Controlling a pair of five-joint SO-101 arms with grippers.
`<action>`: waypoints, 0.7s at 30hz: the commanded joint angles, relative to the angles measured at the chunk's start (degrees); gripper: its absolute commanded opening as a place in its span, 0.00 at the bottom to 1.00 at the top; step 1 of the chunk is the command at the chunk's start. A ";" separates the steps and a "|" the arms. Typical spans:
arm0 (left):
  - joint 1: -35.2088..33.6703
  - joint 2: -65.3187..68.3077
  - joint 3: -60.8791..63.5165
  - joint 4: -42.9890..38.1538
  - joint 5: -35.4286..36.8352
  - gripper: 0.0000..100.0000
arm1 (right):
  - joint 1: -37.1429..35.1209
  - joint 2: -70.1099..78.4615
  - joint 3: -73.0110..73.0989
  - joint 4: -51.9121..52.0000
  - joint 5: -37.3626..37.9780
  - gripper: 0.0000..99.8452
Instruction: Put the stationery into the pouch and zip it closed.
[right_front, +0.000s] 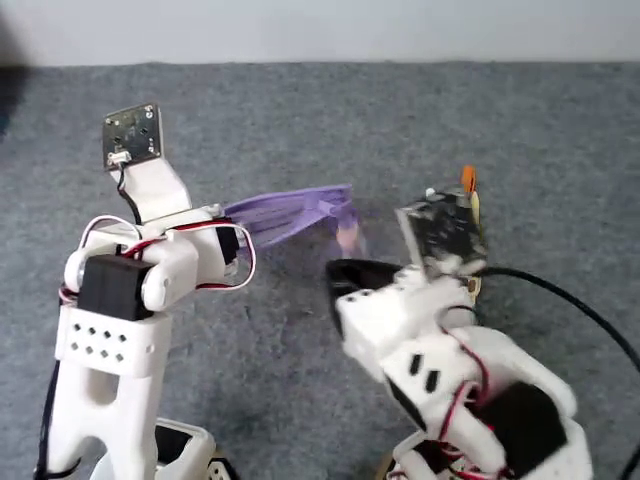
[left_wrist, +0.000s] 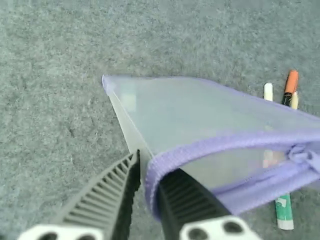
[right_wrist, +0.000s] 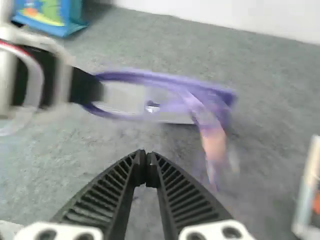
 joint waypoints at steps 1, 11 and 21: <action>0.26 -0.09 -4.44 1.23 0.79 0.01 | 9.98 0.57 -2.29 4.44 0.62 0.01; 0.26 -0.18 -4.18 2.02 0.79 0.01 | 28.26 21.93 0.70 12.70 1.67 0.13; 0.35 -0.09 -4.09 2.73 0.70 0.01 | 38.90 31.16 2.37 4.97 20.57 0.14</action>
